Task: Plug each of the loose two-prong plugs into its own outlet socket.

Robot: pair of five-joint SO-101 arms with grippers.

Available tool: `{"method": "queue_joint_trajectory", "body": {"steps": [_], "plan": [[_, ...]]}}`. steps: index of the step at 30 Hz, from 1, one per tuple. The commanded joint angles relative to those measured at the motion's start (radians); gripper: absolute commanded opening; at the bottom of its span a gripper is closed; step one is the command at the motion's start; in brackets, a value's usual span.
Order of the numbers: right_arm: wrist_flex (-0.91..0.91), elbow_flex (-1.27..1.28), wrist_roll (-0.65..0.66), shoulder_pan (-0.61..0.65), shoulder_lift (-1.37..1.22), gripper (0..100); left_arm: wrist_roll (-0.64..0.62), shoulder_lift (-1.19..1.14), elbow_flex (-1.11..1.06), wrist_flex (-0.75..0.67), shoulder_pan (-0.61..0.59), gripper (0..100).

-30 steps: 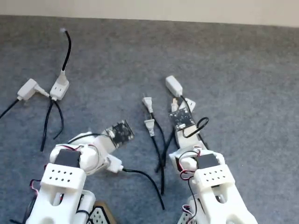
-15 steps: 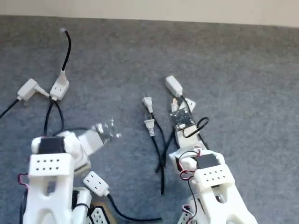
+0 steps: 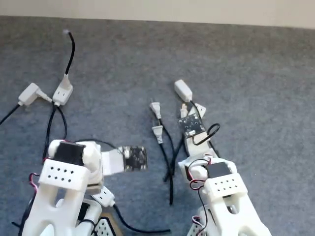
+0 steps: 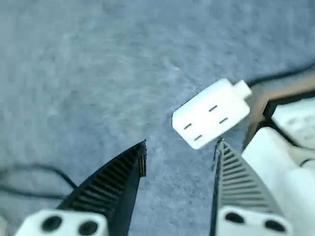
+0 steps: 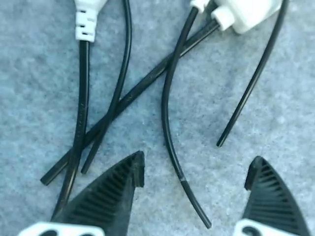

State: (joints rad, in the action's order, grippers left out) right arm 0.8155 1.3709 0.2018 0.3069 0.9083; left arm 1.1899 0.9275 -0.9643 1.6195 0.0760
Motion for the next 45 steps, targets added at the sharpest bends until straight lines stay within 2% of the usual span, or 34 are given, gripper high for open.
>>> {"method": "queue_joint_trajectory", "body": {"steps": [1,5,10,18,21,24,27,39,43,45], "plan": [[-0.018,-0.008,-0.005,-0.008,0.018,31.8,0.164,0.001,-0.09,-0.058,0.01,24],[-0.018,-0.01,-0.005,-0.008,0.018,31.8,0.19,0.001,-0.22,-0.164,0.012,24],[-0.018,-0.01,-0.005,-0.008,0.018,31.8,0.189,0.001,-0.34,-0.304,0.012,31],[-0.018,-0.008,-0.005,-0.008,0.018,31.8,0.181,0.001,-0.469,-0.522,0.005,30],[-0.018,-0.008,-0.005,-0.008,0.018,31.8,0.181,0.001,-0.455,-0.574,-0.033,30],[-0.018,-0.008,-0.005,-0.008,0.018,31.8,0.18,0.001,-0.375,-0.555,-0.079,30],[-0.018,-0.01,-0.005,-0.008,0.016,31.8,0.124,0.001,-0.308,-0.549,-0.094,30],[-0.018,-0.01,-0.005,-0.008,0.012,31.8,0.083,0.001,-0.254,-0.545,-0.09,30],[-0.018,-0.012,-0.005,-0.007,0.012,31.8,0.008,0.001,-0.252,-0.499,-0.018,30],[-0.018,-0.012,-0.005,-0.007,0.012,31.8,0.011,0.004,-0.236,-0.474,0.051,31]]}}
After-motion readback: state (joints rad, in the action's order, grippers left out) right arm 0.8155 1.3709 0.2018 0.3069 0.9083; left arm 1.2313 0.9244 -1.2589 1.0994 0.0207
